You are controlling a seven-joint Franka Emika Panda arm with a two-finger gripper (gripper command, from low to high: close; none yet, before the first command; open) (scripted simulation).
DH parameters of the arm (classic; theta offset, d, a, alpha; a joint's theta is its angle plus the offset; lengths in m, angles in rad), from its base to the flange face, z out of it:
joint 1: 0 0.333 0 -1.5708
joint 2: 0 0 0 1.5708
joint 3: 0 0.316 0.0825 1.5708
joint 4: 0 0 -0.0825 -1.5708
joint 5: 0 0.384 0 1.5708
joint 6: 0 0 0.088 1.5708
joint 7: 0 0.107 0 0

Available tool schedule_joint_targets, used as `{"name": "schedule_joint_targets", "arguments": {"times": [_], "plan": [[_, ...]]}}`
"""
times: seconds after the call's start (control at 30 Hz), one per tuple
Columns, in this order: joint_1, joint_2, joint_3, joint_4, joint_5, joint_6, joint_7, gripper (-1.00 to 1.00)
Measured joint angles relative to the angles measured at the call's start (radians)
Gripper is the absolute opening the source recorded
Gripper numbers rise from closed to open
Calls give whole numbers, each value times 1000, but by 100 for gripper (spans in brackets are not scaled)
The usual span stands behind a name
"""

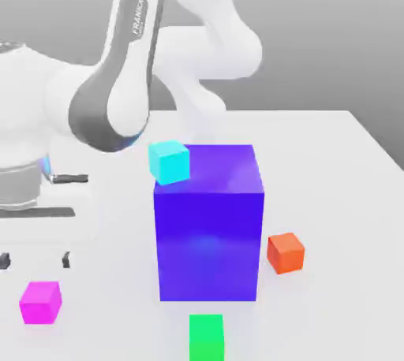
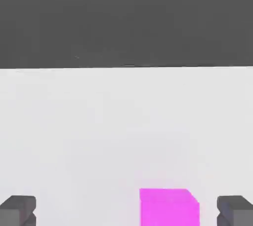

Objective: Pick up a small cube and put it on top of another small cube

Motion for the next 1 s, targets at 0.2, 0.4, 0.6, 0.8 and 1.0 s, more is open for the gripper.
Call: {"name": "schedule_joint_targets", "arguments": {"times": [0.2, 0.4, 0.6, 0.8, 1.0], "plan": [[-122, 201, 133, 40, 132, 139, -117, -100], [-130, 211, 143, 43, 138, 145, -122, -100], [-30, 42, 37, -1, -6, 24, -6, -100], [179, -70, 124, -24, -134, -51, 185, -100], [310, -47, 226, -29, -191, -8, 302, -100]]}}
